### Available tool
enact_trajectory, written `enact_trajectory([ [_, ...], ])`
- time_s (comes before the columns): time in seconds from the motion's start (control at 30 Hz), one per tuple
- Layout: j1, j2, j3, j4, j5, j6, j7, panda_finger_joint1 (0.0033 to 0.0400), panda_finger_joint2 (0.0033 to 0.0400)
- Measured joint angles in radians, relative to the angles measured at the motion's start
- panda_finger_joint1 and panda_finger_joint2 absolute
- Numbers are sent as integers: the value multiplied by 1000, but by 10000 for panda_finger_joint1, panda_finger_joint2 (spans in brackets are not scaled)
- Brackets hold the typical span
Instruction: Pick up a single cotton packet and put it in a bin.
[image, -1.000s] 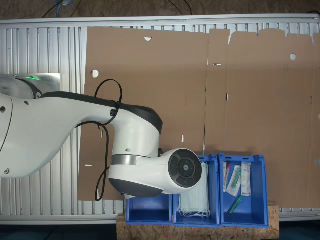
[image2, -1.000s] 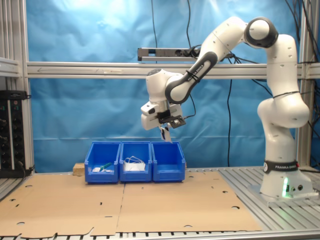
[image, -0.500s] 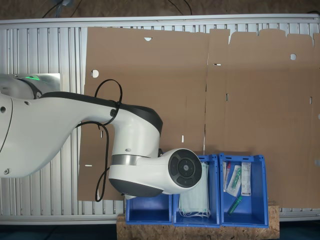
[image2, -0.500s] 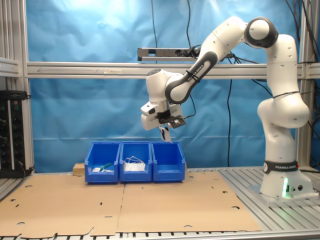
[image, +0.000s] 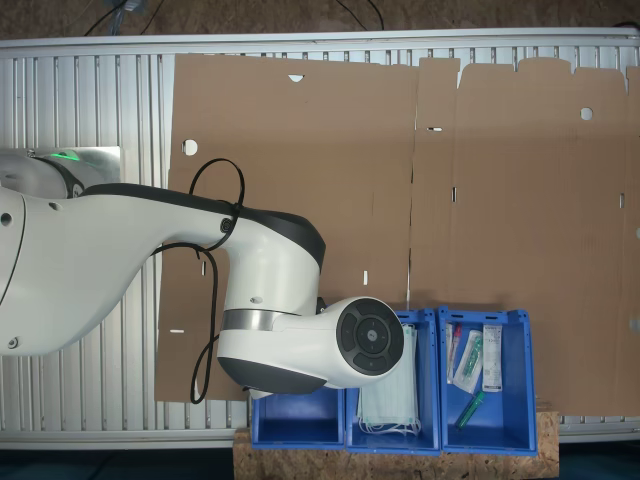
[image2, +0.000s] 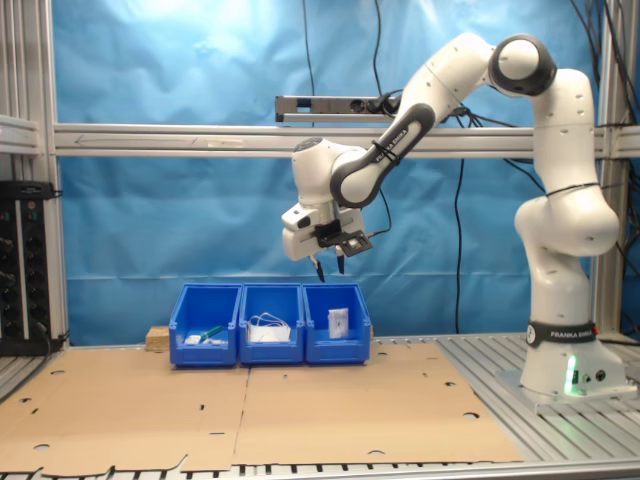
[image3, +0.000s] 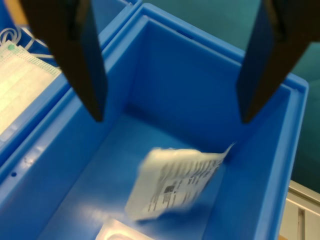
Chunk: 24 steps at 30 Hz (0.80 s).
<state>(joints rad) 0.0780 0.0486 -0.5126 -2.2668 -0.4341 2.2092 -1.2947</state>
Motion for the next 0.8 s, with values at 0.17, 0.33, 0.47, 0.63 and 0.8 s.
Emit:
enact_trajectory([
  [0.17, 0, 0, 0, 0, 0, 0, 0, 314, 314],
  [0.33, 0, 0, 0, 0, 0, 0, 0, 314, 314],
  [0.47, 0, 0, 0, 0, 0, 0, 0, 380, 380],
  [0.63, 0, 0, 0, 0, 0, 0, 0, 380, 380],
  [0.8, 0, 0, 0, 0, 0, 0, 0, 399, 399],
])
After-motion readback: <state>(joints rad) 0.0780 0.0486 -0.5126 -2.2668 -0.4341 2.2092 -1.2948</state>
